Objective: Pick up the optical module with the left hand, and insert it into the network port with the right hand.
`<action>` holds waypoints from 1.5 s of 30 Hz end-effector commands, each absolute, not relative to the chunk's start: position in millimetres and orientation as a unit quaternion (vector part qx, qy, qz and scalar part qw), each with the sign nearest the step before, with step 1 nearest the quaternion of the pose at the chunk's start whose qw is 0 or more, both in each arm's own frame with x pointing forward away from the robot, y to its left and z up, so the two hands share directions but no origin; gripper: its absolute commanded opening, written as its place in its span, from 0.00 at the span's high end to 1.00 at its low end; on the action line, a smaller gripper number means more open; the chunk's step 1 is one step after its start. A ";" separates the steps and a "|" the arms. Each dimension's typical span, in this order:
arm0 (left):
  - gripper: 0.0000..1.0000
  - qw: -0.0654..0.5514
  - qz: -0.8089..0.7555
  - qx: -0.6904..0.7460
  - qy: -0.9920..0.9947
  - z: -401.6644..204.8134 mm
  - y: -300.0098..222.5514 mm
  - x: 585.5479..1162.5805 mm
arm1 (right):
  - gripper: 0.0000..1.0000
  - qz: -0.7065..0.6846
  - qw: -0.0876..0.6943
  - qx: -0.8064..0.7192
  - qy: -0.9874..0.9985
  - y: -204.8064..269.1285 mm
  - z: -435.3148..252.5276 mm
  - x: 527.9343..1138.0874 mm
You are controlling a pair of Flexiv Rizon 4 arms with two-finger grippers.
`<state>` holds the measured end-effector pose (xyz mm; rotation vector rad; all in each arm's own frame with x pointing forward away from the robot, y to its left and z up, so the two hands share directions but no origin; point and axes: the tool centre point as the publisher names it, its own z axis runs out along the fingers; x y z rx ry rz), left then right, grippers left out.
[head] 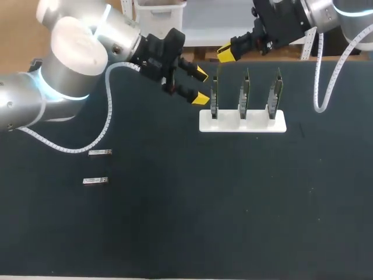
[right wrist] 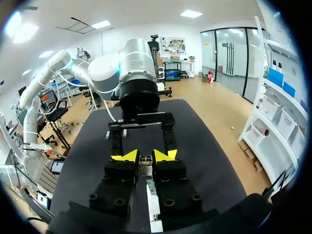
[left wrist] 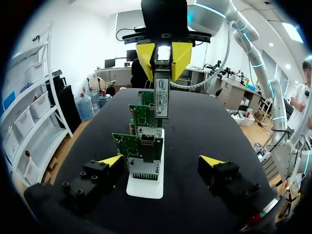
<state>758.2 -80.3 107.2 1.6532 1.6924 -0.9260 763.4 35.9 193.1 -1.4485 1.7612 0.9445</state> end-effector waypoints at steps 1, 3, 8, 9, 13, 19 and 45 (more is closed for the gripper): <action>0.00 0.287 -0.338 0.629 0.638 107.8 -81.3 765.8 | 1.00 0.361 0.333 -0.554 0.673 34.6 193.0 762.3; 0.00 0.285 -0.337 0.630 0.638 107.3 -80.3 767.6 | 1.00 0.360 0.332 -0.554 0.673 34.4 193.2 762.5; 0.00 0.272 -0.335 0.637 0.639 102.5 -79.9 769.7 | 1.00 0.360 0.332 -0.554 0.673 34.0 193.4 763.2; 0.00 0.272 -0.335 0.637 0.639 102.3 -79.8 769.9 | 1.00 0.360 0.332 -0.554 0.674 33.9 193.4 763.3; 0.00 0.268 -0.333 0.639 0.639 100.5 -79.5 771.5 | 1.00 0.359 0.332 -0.553 0.675 33.4 192.9 764.0; 0.00 0.259 -0.329 0.647 0.637 97.3 -81.5 771.7 | 1.00 0.359 0.332 -0.551 0.676 32.9 192.1 764.3; 0.00 0.246 -0.315 0.661 0.635 91.7 -81.9 769.5 | 1.00 0.355 0.331 -0.550 0.679 31.4 191.2 763.2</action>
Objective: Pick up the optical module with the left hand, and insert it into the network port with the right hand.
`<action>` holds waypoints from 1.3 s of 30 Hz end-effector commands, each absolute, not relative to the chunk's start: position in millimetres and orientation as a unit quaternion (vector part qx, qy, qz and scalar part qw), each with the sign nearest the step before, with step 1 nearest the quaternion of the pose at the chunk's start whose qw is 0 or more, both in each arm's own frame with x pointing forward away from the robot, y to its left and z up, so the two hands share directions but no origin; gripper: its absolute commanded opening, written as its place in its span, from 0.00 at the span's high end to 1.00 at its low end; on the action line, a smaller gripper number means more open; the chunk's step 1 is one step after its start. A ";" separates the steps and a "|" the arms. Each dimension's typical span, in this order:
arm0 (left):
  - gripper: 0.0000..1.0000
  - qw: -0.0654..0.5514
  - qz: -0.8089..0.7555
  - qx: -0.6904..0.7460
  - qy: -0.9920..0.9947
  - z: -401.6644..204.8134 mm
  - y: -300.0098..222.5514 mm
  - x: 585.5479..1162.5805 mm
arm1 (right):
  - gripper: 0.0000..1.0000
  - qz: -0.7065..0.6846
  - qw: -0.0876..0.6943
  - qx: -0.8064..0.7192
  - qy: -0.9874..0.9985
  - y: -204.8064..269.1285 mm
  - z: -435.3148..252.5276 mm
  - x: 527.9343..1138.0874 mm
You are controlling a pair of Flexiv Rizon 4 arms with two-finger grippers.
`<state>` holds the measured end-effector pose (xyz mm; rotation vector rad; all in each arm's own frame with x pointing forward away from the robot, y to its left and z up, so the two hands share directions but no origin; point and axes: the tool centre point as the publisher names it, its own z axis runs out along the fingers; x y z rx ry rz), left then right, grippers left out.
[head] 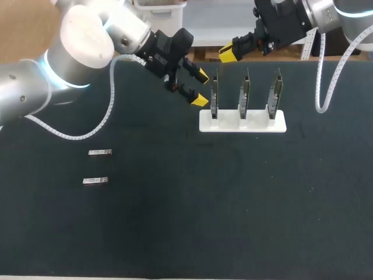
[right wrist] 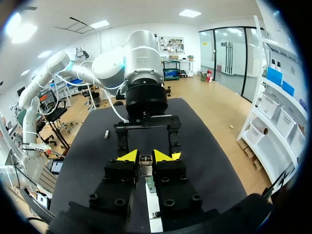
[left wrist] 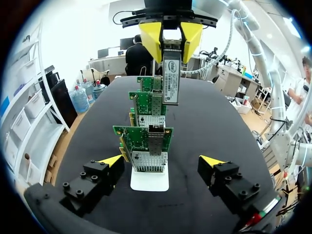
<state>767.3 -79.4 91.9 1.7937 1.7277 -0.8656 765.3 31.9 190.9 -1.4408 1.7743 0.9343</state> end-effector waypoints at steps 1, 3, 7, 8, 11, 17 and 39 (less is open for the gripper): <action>0.00 0.246 -0.316 0.661 0.635 91.5 -82.1 769.5 | 1.00 0.355 0.331 -0.551 0.679 31.4 191.2 763.3; 0.00 0.243 -0.315 0.663 0.634 90.7 -82.7 769.1 | 1.00 0.354 0.330 -0.552 0.679 31.3 191.1 763.3; 0.00 0.243 -0.316 0.662 0.635 89.7 -81.5 768.7 | 1.00 0.354 0.332 -0.550 0.680 30.7 191.6 763.9; 0.00 0.243 -0.318 0.661 0.634 89.7 -81.2 768.7 | 1.00 0.354 0.332 -0.550 0.680 30.6 191.6 764.1; 0.00 0.244 -0.318 0.662 0.633 89.9 -80.9 768.8 | 1.00 0.354 0.332 -0.549 0.680 30.9 191.3 764.4; 0.00 0.242 -0.318 0.663 0.633 90.4 -80.7 769.4 | 1.00 0.355 0.332 -0.549 0.680 31.7 191.1 764.7; 0.00 0.235 -0.322 0.667 0.630 89.7 -80.2 769.2 | 1.00 0.348 0.325 -0.571 0.669 38.7 186.6 770.8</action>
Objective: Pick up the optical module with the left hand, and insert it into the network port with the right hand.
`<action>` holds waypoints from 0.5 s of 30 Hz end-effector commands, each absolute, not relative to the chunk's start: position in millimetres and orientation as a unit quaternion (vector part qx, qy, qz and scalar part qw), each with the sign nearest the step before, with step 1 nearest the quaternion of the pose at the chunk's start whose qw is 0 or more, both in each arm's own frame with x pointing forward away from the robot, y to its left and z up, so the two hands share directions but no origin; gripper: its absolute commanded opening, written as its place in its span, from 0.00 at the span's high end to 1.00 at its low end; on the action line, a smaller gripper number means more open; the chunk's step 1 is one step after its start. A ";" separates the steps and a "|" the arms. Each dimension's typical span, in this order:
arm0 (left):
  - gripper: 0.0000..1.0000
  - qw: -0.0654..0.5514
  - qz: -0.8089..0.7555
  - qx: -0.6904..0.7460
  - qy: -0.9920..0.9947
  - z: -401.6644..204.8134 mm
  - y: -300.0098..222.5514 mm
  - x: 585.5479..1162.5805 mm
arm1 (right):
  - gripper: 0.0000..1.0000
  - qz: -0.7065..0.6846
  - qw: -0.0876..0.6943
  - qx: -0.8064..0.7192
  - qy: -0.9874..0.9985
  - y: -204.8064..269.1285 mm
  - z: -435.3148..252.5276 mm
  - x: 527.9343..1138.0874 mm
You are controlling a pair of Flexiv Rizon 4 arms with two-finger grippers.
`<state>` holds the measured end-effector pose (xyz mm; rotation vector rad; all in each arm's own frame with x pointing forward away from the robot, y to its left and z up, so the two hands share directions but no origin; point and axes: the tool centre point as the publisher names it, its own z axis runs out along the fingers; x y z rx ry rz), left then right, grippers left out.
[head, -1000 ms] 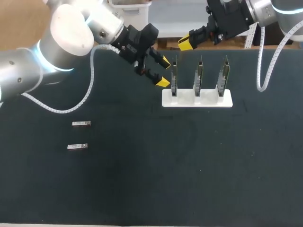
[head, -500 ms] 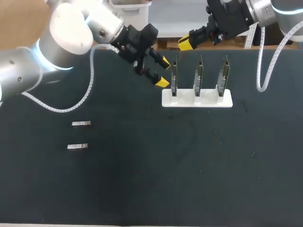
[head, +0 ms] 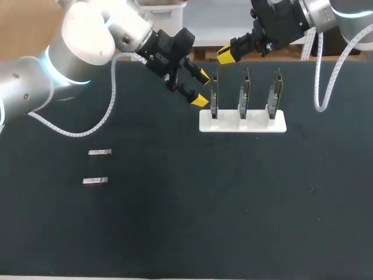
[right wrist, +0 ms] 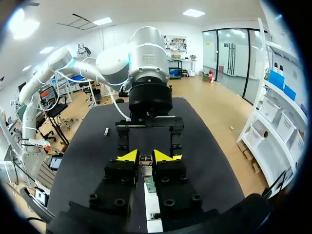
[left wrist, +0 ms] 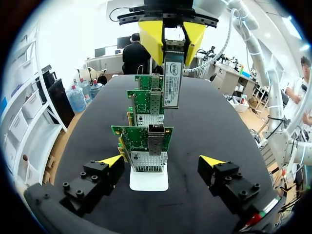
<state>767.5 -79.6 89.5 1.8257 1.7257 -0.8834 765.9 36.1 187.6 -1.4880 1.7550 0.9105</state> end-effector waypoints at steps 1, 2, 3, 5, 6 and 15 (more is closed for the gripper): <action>0.00 0.235 -0.322 0.667 0.630 89.7 -80.2 769.2 | 1.00 0.348 0.324 -0.571 0.669 38.7 186.1 771.5; 0.00 0.235 -0.322 0.667 0.630 89.7 -80.2 769.2 | 1.00 0.347 0.324 -0.572 0.669 38.6 185.8 772.0; 0.00 0.235 -0.322 0.667 0.630 89.7 -80.2 769.2 | 1.00 0.347 0.324 -0.572 0.669 38.6 185.3 772.8; 0.00 0.235 -0.322 0.667 0.630 89.7 -80.2 769.2 | 1.00 0.346 0.324 -0.574 0.668 38.8 184.8 773.9; 0.00 0.235 -0.322 0.667 0.630 89.7 -80.2 769.2 | 1.00 0.346 0.324 -0.574 0.668 39.0 184.3 774.5; 0.00 0.235 -0.322 0.667 0.630 89.7 -80.2 769.2 | 1.00 0.347 0.319 -0.576 0.668 42.3 178.9 776.8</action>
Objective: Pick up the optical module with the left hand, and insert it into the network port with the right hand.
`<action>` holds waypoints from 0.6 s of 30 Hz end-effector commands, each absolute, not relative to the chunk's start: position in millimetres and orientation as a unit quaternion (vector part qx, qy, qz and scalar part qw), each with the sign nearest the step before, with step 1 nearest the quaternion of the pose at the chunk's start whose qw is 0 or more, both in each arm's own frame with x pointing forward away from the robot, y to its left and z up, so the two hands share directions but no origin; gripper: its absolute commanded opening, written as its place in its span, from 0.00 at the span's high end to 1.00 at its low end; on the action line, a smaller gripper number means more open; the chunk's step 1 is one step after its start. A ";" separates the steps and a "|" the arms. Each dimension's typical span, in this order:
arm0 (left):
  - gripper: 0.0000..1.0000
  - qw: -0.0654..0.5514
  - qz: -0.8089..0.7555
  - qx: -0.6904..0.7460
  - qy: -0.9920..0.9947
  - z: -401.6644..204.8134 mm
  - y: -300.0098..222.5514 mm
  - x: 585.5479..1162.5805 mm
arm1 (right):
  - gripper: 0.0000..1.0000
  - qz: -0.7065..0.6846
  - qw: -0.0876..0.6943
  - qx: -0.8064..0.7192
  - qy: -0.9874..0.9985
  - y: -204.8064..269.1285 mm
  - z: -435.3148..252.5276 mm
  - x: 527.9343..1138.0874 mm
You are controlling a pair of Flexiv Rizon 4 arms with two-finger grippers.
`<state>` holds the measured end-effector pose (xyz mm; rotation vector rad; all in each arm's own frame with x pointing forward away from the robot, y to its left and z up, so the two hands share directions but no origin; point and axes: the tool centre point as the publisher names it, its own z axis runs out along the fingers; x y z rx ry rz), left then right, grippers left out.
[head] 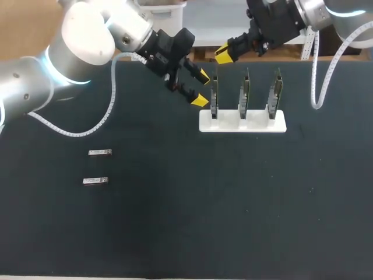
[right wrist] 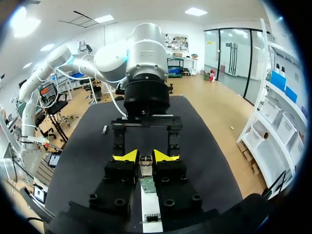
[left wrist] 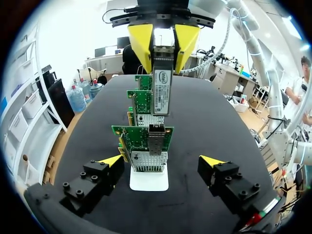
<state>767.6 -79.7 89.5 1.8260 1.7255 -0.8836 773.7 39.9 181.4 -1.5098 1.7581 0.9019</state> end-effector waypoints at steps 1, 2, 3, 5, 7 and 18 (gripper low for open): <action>0.00 0.235 -0.322 0.667 0.630 89.7 -80.2 769.2 | 1.00 0.346 0.318 -0.578 0.667 42.7 178.2 776.6; 0.00 0.235 -0.322 0.667 0.630 89.7 -80.2 769.2 | 1.00 0.346 0.318 -0.578 0.667 43.0 177.6 776.5; 0.00 0.235 -0.322 0.667 0.630 89.7 -80.2 769.2 | 1.00 0.346 0.317 -0.579 0.667 43.4 176.9 776.4; 0.00 0.235 -0.322 0.667 0.630 89.7 -80.2 769.2 | 1.00 0.346 0.316 -0.579 0.667 43.8 175.5 776.3; 0.00 0.235 -0.322 0.667 0.630 89.7 -80.2 769.2 | 1.00 0.347 0.314 -0.579 0.668 44.6 174.0 776.1; 0.00 0.235 -0.322 0.667 0.630 89.7 -80.2 769.2 | 1.00 0.349 0.309 -0.579 0.669 47.8 169.2 776.0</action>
